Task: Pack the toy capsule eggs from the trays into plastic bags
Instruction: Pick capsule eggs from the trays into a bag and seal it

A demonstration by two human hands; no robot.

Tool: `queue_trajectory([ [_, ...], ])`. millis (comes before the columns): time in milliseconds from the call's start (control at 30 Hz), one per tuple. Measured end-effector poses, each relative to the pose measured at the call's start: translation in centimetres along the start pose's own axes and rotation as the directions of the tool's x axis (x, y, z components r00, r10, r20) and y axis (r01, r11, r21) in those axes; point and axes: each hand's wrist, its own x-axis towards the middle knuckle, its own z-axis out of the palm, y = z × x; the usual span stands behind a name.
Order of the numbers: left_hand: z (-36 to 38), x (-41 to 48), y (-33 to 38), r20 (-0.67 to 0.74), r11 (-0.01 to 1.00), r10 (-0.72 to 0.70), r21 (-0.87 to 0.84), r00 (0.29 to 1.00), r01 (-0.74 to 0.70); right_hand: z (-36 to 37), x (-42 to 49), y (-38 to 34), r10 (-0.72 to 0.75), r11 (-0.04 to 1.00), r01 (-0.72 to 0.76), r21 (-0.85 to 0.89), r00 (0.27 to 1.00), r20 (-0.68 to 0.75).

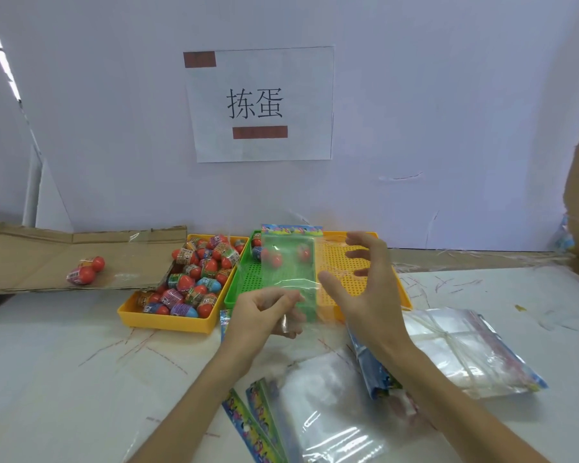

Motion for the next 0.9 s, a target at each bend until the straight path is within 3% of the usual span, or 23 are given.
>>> queue_trajectory([
  [100, 0.0, 0.0, -0.2, -0.014, 0.997, -0.039, -0.067, 0.999, 0.038, 0.2, -0.4, 0.0, -0.085, 0.995, 0.086, -0.056, 0.996, 0.025],
  [267, 0.3, -0.1, 0.0, -0.013, 0.983, -0.058, -0.178, 0.998, 0.054, 0.3, -0.4, 0.4, -0.036, 0.996, 0.052, -0.070, 0.976, 0.215],
  [367, 0.6, -0.2, -0.2, -0.027, 0.990, -0.041, -0.135, 0.999, 0.037, 0.5, -0.4, 0.3, -0.023, 0.987, 0.082, -0.138, 0.922, 0.387],
  [467, 0.7, -0.3, -0.1, -0.049, 0.998, -0.001, -0.066, 0.999, -0.002, 0.5, -0.6, 0.2, -0.123, 0.960, 0.225, -0.166, 0.873, 0.472],
  [567, 0.8, -0.2, -0.2, -0.085, 0.999, 0.051, 0.014, 0.995, -0.050, 0.5, -0.9, 0.1, -0.132, 0.919, 0.313, -0.238, 0.815, 0.564],
  [800, 0.7, -0.1, -0.5, -0.063, 0.998, 0.037, -0.047, 0.997, -0.040, 0.4, -0.8, -0.4, -0.074, 0.943, 0.236, -0.234, 0.836, 0.544],
  [900, 0.5, -0.2, -0.3, -0.077, 1.000, 0.015, 0.006, 0.997, -0.015, 0.2, -0.9, -0.8, -0.064, 0.959, 0.210, -0.191, 0.816, 0.574],
])
